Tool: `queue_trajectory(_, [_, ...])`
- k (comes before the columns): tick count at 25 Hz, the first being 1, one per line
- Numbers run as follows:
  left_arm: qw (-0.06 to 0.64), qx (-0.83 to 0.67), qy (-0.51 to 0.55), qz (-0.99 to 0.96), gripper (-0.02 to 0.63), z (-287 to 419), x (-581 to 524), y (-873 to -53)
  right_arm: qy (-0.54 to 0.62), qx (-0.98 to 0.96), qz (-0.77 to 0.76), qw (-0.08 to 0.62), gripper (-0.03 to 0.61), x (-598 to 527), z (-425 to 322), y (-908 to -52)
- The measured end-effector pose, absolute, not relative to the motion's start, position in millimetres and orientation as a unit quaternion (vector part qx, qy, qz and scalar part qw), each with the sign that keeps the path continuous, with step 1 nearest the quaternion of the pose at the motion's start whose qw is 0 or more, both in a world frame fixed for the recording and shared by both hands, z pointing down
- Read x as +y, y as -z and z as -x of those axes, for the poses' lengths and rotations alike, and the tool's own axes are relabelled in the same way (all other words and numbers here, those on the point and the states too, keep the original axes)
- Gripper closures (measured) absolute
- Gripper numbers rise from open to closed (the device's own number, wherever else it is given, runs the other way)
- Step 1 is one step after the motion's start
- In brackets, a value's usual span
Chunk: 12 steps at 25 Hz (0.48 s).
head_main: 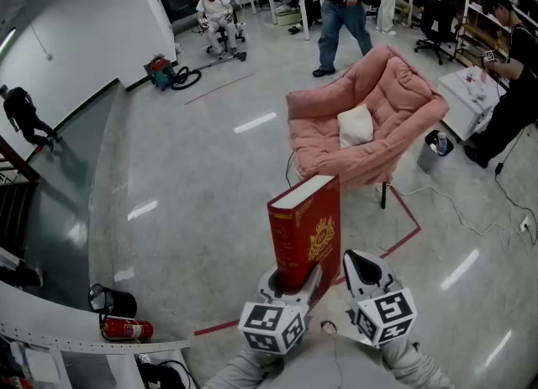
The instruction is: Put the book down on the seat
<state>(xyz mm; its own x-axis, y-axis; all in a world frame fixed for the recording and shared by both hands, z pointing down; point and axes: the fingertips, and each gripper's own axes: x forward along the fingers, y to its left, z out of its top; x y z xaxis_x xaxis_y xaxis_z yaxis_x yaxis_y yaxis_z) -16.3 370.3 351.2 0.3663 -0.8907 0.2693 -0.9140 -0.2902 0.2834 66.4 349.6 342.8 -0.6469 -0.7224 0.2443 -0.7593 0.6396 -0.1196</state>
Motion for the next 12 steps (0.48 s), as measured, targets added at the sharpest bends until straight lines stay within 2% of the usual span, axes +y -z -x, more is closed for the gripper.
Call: queue_trajectory(12, [0.21, -0.566, -0.023, -0.797, 0.37, 11, 395, -353, -0.091, -0.903, -0.407, 0.103, 0.574, 381, -70, -349])
